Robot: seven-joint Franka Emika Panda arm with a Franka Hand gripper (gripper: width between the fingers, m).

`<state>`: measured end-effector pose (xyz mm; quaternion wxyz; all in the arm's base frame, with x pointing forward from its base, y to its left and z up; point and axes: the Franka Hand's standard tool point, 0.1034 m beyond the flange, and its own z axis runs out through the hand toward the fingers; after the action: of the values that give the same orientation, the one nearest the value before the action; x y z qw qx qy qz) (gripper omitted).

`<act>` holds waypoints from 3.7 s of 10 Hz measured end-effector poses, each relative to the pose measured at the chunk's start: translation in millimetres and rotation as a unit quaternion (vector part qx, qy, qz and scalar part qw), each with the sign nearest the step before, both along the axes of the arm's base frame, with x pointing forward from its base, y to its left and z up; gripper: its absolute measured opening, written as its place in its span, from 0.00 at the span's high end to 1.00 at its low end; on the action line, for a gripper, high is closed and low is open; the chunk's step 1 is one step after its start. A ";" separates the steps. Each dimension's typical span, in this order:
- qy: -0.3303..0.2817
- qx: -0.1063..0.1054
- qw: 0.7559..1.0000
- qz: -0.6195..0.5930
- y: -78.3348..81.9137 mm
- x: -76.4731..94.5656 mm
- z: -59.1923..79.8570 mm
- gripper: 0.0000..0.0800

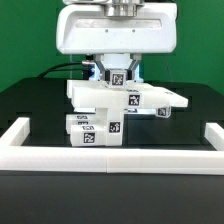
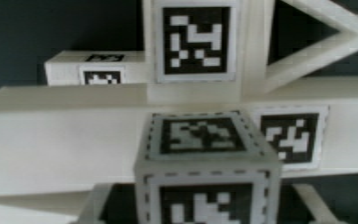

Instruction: Assemble chair

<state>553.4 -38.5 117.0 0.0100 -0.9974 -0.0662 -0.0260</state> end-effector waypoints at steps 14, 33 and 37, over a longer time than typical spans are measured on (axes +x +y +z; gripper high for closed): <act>0.013 0.036 0.893 -0.448 -8.2 -0.5 -1.4 0.64; 0.000 0.015 1.000 -0.002 -2.2 -4.1 -4.7 0.19; -0.004 0.004 0.991 0.134 -4.3 -4.1 -4.7 0.22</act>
Offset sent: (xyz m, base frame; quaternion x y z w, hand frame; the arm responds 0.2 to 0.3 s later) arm 0.0000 0.0000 0.0000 0.0000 0.0000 0.1938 0.9810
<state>549.3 -42.8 112.3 0.0167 -0.9793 -0.1996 -0.0286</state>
